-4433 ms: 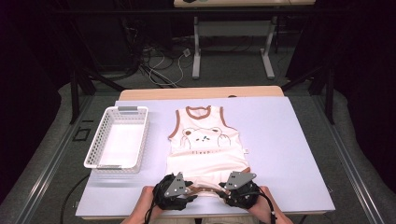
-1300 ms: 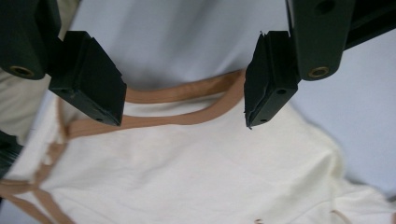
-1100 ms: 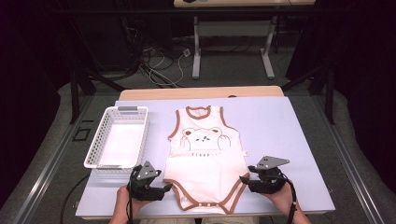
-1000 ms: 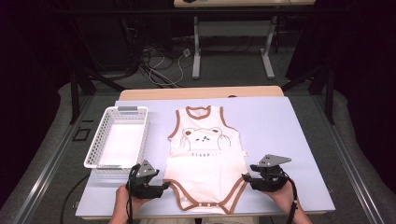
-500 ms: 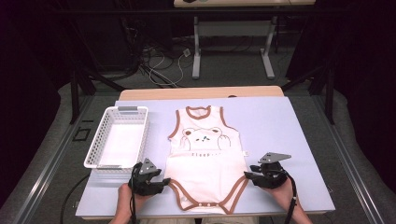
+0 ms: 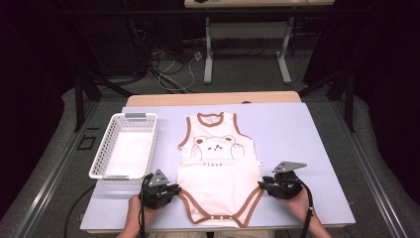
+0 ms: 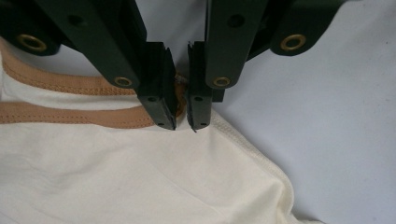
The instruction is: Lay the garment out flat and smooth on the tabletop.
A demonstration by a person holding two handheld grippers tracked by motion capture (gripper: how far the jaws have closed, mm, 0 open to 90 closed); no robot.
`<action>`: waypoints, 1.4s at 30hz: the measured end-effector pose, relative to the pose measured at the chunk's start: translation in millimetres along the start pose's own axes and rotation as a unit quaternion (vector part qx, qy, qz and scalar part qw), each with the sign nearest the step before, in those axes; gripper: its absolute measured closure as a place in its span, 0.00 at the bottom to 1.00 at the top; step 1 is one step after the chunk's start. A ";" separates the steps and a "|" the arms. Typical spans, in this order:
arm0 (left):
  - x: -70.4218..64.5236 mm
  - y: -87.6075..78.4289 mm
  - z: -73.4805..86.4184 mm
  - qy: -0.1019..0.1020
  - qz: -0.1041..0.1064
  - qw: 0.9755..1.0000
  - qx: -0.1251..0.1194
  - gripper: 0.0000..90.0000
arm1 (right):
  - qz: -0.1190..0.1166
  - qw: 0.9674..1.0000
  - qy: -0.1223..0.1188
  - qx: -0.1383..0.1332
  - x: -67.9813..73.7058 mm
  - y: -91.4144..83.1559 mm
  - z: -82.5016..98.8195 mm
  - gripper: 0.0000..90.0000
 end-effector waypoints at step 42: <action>2.0 -12.5 6.7 0.023 0.007 0.999 0.035 0.97 | 0.013 0.999 -0.037 0.006 12.2 -5.5 0.4 0.98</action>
Point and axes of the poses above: each handheld gripper's, and its own axes: y roughly forward along the jaws, z roughly out of its underside, x roughly to its left, the point moved 7 cm from there along y, roughly forward along the jaws, and after that the axes turned 4 degrees about z, right-handed, at the moved point
